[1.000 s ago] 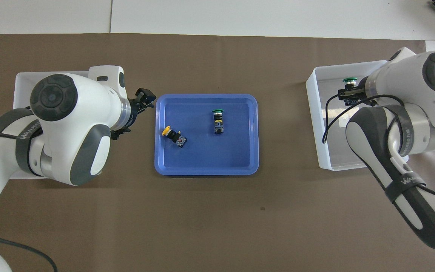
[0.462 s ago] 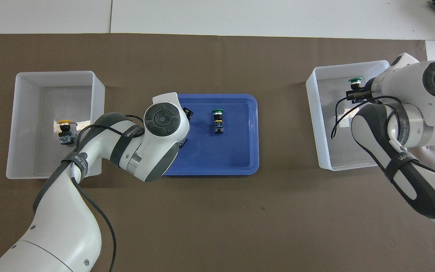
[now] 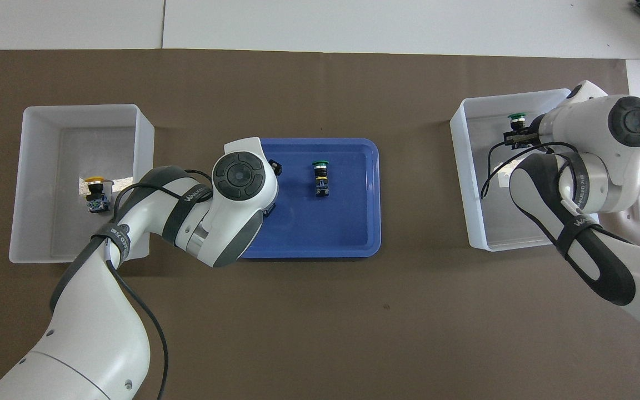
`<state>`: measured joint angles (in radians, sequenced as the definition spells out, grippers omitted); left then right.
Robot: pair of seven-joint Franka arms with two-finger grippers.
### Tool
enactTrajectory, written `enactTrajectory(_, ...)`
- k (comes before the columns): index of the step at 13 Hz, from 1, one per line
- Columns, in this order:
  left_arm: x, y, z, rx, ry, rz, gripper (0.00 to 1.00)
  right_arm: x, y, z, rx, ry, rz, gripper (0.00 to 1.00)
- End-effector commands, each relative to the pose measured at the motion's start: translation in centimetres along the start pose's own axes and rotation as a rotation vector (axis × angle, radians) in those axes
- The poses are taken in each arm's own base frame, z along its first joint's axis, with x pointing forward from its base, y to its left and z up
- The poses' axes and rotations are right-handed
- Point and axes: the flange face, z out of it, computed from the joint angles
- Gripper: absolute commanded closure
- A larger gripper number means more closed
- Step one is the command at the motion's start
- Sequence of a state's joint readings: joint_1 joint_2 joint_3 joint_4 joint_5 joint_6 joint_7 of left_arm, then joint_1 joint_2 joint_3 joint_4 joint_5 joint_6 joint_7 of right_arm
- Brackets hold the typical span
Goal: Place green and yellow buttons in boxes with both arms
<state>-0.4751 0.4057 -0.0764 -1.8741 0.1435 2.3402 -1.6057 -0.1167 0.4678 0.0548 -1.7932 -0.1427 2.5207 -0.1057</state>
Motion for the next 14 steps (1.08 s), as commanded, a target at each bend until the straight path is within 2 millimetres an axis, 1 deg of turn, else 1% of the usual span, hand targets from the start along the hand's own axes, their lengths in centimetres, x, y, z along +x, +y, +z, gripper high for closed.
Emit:
enactTrajectory(1, -0.1, -0.6, -0.2, 0.013, 0.026, 0.028, 0.92, 0.8, 0.0, -0.8, 0.008, 0.029, -0.01, 0.52)
enactTrajectory(2, 0.0, -0.5, -0.3, 0.011, 0.026, 0.046, 1.0, 0.9, -0.3, -1.3, 0.008, 0.028, -0.013, 0.38)
enactTrajectory(3, 0.3, -0.4, -0.7, 0.026, 0.028, 0.074, 1.0, 1.1, -0.4, -2.6, 0.005, 0.035, -0.016, 0.17)
enactTrajectory(4, 0.7, -0.2, -1.5, 0.035, 0.031, 0.088, 1.0, 1.1, -0.5, -3.7, 0.004, 0.028, -0.02, 0.01)
enactTrajectory(5, 1.5, -0.2, -3.5, 0.025, 0.037, 0.093, 1.0, 1.1, -0.4, -5.1, 0.002, 0.018, -0.02, 0.0)
enactTrajectory(6, 3.7, -0.5, -6.0, 0.004, 0.039, 0.084, 1.0, 1.2, -0.4, -6.8, -0.003, 0.016, -0.022, 0.0)
enactTrajectory(7, 6.1, -1.2, -8.7, -0.006, 0.042, 0.085, 1.0, 1.4, -1.5, -8.6, -0.001, 0.011, -0.035, 0.0)
enactTrajectory(8, 8.1, -1.8, -10.8, -0.005, 0.025, 0.096, 1.0, 1.4, -2.7, -10.0, 0.002, -0.003, -0.047, 0.0)
enactTrajectory(9, 10.0, -2.2, -13.1, -0.016, -0.004, 0.123, 1.0, 1.4, -4.0, -11.0, 0.006, -0.019, -0.033, 0.0)
enactTrajectory(10, 12.4, -2.9, -14.7, -0.009, -0.034, 0.16, 1.0, 1.4, -5.4, -12.1, 0.008, -0.025, -0.004, 0.0)
enactTrajectory(11, 14.9, -3.3, -16.2, -0.002, -0.051, 0.192, 1.0, 1.6, -7.5, -12.9, 0.014, -0.029, 0.003, 0.0)
enactTrajectory(12, 17.7, -4.0, -17.2, 0.007, -0.064, 0.219, 1.0, 1.7, -9.6, -13.4, 0.02, -0.029, 0.015, 0.0)
enactTrajectory(13, 20.5, -5.1, -17.3, 0.007, -0.072, 0.25, 1.0, 1.8, -11.1, -13.5, 0.025, -0.029, 0.045, 0.0)
enactTrajectory(14, 22.9, -6.2, -17.0, 0.002, -0.074, 0.286, 1.0, 1.9, -13.3, -13.8, 0.032, -0.025, 0.051, 0.0)
